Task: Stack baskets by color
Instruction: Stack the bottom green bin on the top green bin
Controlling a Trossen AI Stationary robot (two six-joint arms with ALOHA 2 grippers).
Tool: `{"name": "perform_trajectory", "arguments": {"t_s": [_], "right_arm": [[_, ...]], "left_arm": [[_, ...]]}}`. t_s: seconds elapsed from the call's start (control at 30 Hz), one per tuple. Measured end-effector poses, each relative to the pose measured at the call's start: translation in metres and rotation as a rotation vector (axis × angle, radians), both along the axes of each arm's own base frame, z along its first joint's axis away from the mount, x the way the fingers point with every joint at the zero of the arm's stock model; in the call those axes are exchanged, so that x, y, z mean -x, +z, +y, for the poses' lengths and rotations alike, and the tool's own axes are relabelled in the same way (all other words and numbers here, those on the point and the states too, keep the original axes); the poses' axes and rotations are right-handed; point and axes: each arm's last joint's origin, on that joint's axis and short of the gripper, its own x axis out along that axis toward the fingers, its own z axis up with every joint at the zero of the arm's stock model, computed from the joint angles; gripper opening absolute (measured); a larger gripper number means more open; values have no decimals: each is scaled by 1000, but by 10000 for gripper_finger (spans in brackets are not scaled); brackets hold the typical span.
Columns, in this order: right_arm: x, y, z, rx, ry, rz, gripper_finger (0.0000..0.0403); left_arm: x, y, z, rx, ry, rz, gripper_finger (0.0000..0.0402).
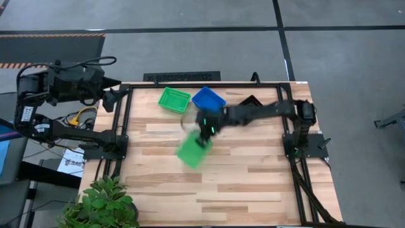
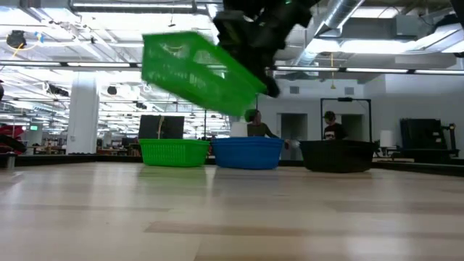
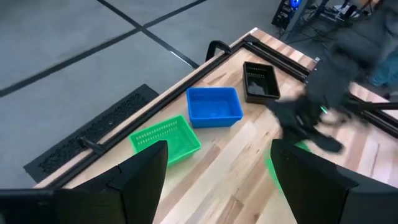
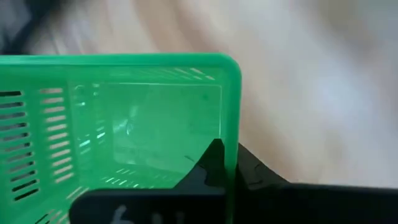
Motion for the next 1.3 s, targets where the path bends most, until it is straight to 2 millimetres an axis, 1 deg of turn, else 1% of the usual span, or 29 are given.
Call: {"name": "perform_trajectory", "arguments": {"t_s": [0.07, 0.13, 0.2, 0.3, 0.37, 0.4, 0.43, 0.5, 0.6, 0.67, 0.73, 0.8, 0.93, 0.97, 1.1, 1.23, 1.3], "right_arm": [[-6, 16, -30, 22, -96, -105, 6], [-11, 29, -62, 30, -273, -217, 6], [-14, 42, -87, 3, -433, -362, 5], [-22, 46, -113, -42, -668, -559, 5], [-25, 41, -122, -79, -787, -611, 6], [-31, 39, -125, -95, -837, -672, 7], [-34, 35, -127, -115, -871, -680, 7], [-37, 21, -128, -143, -920, -651, 5], [-50, 1, -124, -183, -965, -632, 4], [-57, -3, -122, -200, -973, -638, 7], [-63, -2, -120, -221, -976, -651, 9], [-67, -9, -122, -220, -990, -614, 9], [-74, -32, -126, -196, -1019, -503, 6], [-75, -35, -128, -196, -1025, -495, 7], [-74, -36, -131, -191, -1040, -457, 16], [-67, -45, -131, -151, -1089, -347, 18], [-65, -46, -135, -151, -1091, -343, 18]], "left_arm": [[1, 0, 0, -16, 4, 4, 274], [3, 1, 0, -26, 16, 3, 274], [3, 1, 0, -35, 28, 3, 274], [4, 1, 1, -44, 43, 5, 274], [5, 1, 1, -53, 55, 4, 274], [5, 1, 1, -55, 59, 5, 274], [6, 1, 1, -59, 64, 6, 274], [6, 1, 1, -67, 68, 7, 274], [7, 1, 1, -68, 71, 7, 274], [7, 1, 1, -68, 71, 7, 274], [7, 1, 1, -68, 71, 7, 274], [7, 1, 1, -68, 71, 8, 274], [7, 1, 1, -68, 71, 7, 274], [7, 1, 1, -68, 71, 7, 274], [7, 1, 1, -68, 70, 8, 274], [7, 1, 1, -70, 70, 8, 274], [7, 1, 1, -73, 68, 11, 274]]}}
